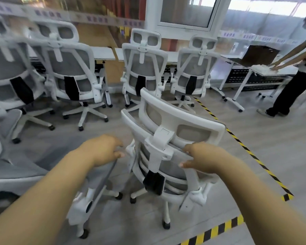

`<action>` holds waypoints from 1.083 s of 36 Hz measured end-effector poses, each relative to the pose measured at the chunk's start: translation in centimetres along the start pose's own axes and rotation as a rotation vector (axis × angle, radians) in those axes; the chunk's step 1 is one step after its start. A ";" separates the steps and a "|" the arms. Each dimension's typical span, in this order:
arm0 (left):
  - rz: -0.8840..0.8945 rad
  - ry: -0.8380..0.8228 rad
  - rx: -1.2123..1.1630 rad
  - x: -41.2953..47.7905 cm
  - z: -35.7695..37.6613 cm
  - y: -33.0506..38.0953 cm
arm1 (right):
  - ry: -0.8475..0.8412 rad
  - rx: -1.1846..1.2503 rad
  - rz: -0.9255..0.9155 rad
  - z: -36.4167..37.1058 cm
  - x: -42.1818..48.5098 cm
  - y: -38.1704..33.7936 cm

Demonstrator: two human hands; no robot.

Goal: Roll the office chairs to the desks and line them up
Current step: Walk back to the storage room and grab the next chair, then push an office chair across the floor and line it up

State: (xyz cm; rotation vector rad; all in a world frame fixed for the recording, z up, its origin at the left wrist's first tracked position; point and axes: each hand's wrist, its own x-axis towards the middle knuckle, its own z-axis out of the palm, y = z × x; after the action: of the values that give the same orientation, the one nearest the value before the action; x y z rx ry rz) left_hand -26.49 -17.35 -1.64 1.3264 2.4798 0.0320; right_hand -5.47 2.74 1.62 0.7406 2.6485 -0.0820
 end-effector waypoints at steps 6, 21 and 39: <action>-0.100 0.008 0.006 -9.4 0.9 -2.0 | 0.040 0.004 -0.096 -0.4 -2.8 -5.2; -0.479 0.008 -0.111 -43.1 9.5 -7.2 | -0.086 -0.123 -0.478 6.7 -17.3 -26.3; -1.149 0.108 -0.381 -73.8 17.5 -13.6 | -0.093 -0.363 -1.071 10.4 -29.4 -55.9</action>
State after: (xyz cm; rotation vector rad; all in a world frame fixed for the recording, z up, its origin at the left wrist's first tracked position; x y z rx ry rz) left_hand 5.65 -87.40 -0.26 -0.3316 2.7458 0.2827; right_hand -7.25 -61.24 0.59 -0.7977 2.5425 0.0763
